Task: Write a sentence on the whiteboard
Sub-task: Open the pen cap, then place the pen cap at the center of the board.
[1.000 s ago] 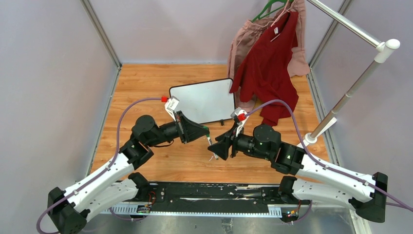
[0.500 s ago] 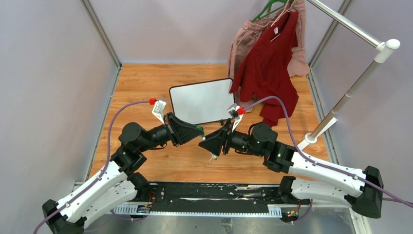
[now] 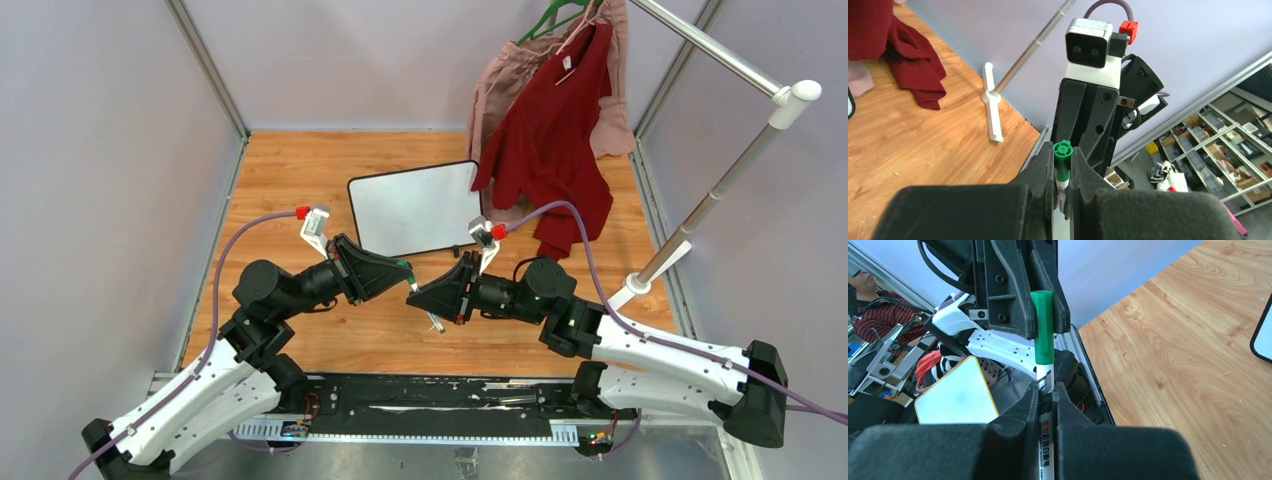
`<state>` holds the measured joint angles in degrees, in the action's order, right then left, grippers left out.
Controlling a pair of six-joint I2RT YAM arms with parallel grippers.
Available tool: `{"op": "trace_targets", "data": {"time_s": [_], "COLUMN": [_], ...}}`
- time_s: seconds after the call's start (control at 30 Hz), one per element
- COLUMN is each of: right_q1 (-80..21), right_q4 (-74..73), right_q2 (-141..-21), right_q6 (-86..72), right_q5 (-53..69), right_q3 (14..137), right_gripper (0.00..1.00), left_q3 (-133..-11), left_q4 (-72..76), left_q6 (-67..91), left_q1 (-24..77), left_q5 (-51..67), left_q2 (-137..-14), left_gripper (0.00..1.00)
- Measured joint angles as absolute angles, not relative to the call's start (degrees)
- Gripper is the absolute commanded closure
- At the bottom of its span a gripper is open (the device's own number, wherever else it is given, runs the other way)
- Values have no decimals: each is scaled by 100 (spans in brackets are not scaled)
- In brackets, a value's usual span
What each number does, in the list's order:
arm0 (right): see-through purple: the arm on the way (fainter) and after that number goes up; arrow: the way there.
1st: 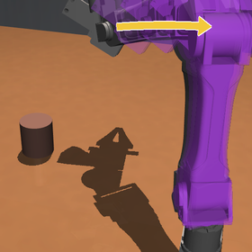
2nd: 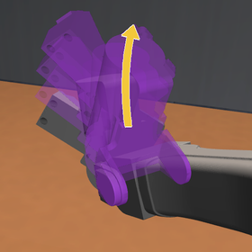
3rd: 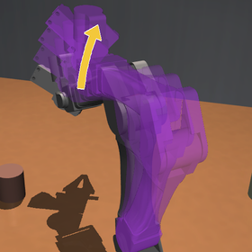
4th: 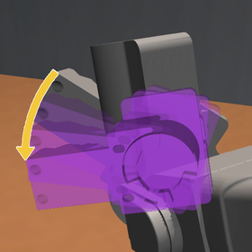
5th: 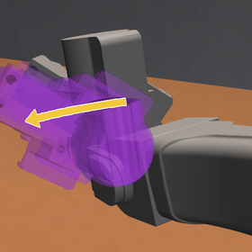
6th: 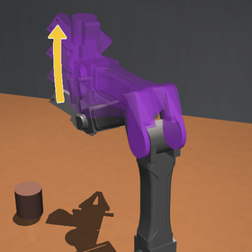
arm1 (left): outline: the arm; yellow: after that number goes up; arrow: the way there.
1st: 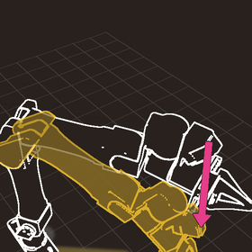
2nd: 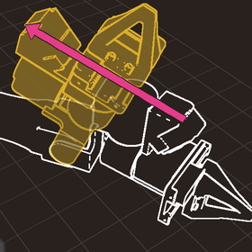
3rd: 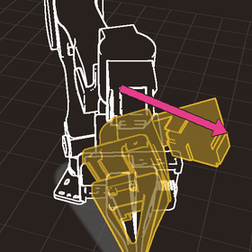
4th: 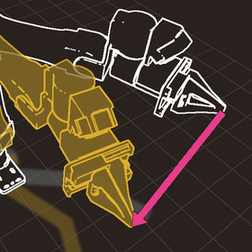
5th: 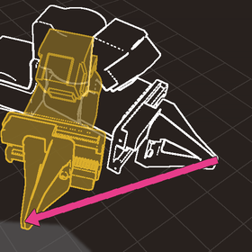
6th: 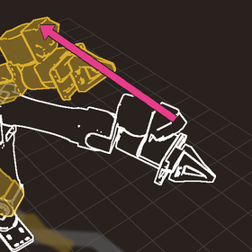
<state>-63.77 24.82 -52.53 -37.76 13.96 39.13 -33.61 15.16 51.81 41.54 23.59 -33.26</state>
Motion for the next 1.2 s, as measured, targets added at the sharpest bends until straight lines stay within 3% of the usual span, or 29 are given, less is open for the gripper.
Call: {"op": "trace_targets", "data": {"time_s": [0.57, 0.8, 0.97, 1.2], "right_q1": [-6407, -6410, -6407, -6407], "right_q4": [2010, -97, -1747, -2764], "right_q2": [-4399, -3806, -3546, -3319], "right_q6": [-3946, -3481, -3291, -3304], "right_q5": [1125, -213, -1664, -2582], "right_q3": [3262, 3743, 4045, 3802], "right_gripper": [100, 100, 100, 100], "left_q3": [-3481, -3787, -3780, -3365], "left_q4": [1455, 123, -1061, -1743], "left_q6": [4950, 4259, 3885, 3850], "left_q1": [4176, 4174, 4176, 4303], "left_q5": [1260, 718, 309, 86], "left_q2": [-3002, -3227, -4071, -5739], "left_gripper": [100, 100, 100, 100]}}
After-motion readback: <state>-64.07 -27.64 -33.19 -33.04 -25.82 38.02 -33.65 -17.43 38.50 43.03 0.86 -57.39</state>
